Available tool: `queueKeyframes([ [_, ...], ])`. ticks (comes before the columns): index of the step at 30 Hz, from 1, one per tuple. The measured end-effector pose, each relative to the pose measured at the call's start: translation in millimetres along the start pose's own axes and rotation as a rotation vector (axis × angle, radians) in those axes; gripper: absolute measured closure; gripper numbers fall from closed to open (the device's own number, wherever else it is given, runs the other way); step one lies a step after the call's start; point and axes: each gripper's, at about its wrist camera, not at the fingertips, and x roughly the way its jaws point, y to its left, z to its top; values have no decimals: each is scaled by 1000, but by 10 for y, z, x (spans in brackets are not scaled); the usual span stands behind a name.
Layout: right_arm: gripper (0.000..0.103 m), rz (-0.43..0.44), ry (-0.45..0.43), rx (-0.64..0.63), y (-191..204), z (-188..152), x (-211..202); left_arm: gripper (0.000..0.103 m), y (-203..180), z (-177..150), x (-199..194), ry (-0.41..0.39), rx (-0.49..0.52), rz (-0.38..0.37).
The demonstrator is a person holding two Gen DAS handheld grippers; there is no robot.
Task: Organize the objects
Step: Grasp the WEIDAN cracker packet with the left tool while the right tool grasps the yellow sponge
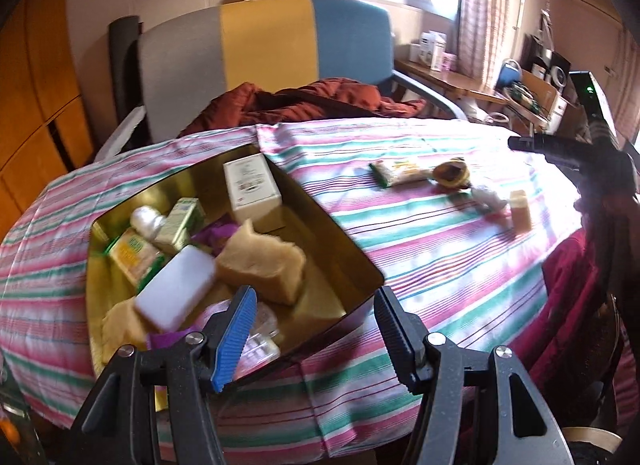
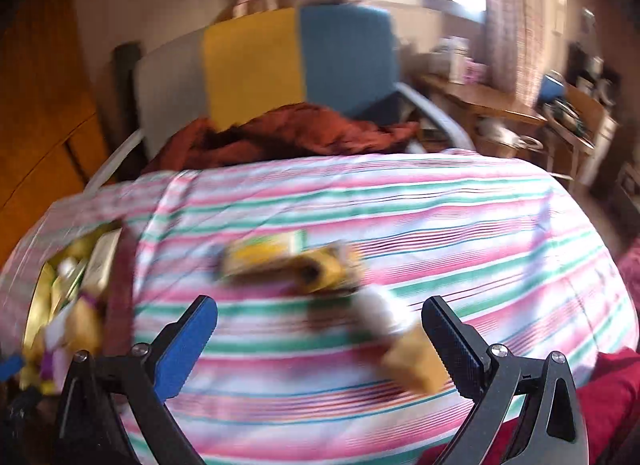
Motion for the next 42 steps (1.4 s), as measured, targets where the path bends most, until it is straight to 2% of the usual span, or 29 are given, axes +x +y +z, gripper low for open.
queueKeyframes([
  [4, 0, -96, -25, 195, -702, 47, 136, 41, -132, 93, 83, 12, 38, -9],
  [6, 0, -100, -24, 324, -1020, -54, 193, 41, -196, 139, 134, 22, 55, -17],
  [9, 0, -36, -35, 541, -1393, -144, 183, 41, -301, 212, 220, 38, 76, -31],
  [13, 0, 1, 4, 649, -1582, -214, 252, 41, -472, 323, 335, 49, 104, -55],
  [24, 0, 77, 83, 650, -1504, -266, 412, 41, -887, 720, 698, 69, 178, -129],
  [31, 0, 116, 115, 676, -1521, -294, 487, 41, -1172, 957, 955, 64, 223, -212],
  [35, 0, 138, 128, 676, -1509, -302, 511, 41, -1266, 1032, 1139, 80, 229, -206],
  [38, 0, 161, 141, 686, -1511, -316, 534, 41, -1235, 1084, 1327, 123, 193, -205],
  [42, 0, 182, 171, 696, -1506, -339, 587, 41, -1203, 1215, 1608, 159, 236, -136],
])
